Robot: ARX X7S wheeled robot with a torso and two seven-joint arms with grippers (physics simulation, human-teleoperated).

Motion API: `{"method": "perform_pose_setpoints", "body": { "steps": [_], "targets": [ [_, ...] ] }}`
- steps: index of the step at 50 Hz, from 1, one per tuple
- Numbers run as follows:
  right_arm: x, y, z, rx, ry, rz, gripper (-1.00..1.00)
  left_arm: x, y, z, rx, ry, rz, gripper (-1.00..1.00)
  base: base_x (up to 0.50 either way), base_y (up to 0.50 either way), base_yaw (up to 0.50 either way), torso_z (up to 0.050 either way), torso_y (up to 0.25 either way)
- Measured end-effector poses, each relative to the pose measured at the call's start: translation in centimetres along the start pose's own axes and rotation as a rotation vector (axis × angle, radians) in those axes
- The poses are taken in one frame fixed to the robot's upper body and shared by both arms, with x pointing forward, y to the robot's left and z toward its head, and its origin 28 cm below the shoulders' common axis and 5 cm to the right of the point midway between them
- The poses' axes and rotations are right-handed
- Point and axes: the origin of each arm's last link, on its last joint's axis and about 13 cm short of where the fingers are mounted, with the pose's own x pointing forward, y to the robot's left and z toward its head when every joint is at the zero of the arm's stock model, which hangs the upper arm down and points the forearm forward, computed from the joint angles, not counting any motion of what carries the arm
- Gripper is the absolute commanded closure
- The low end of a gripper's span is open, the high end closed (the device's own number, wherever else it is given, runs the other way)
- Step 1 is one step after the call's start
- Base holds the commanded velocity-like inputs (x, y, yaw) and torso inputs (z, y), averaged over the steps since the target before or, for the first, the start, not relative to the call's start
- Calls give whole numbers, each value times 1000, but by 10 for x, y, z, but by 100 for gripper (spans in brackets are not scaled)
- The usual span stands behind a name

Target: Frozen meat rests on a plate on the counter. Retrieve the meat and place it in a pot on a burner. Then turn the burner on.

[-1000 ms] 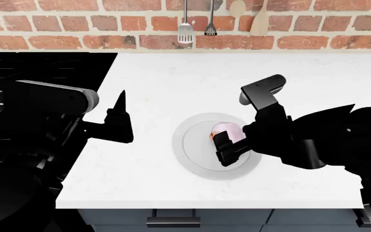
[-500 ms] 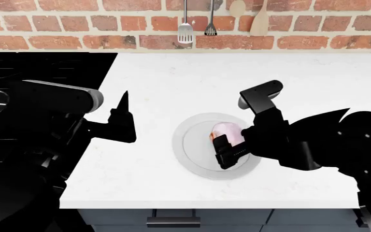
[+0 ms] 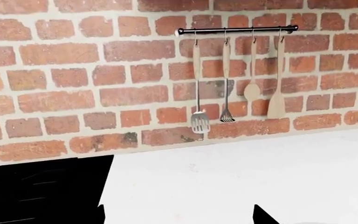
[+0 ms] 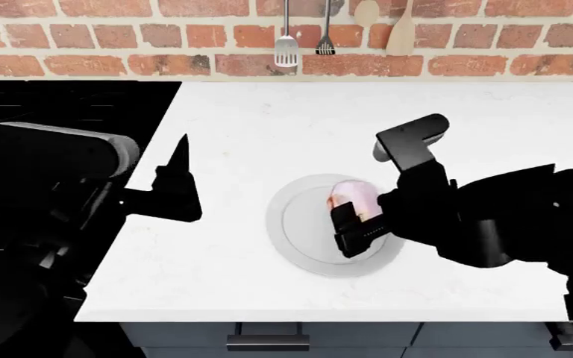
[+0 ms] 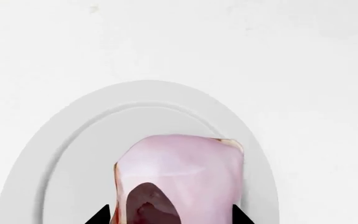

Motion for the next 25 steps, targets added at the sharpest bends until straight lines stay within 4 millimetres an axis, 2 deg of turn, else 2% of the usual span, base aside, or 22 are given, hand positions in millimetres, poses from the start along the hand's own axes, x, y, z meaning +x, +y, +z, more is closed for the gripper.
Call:
{"method": "perform_pose_setpoints", "body": {
  "steps": [16,25],
  "targets": [
    [-54,17,20,-34,-174,-25,100,-27,0,22,-11,-82,2,-100,0,0,0,0,1],
    [-75,18,32,-21,-318,-57,100,-35,3,31,4,-114,9,-100,0,0,0,0,1]
  ]
}}
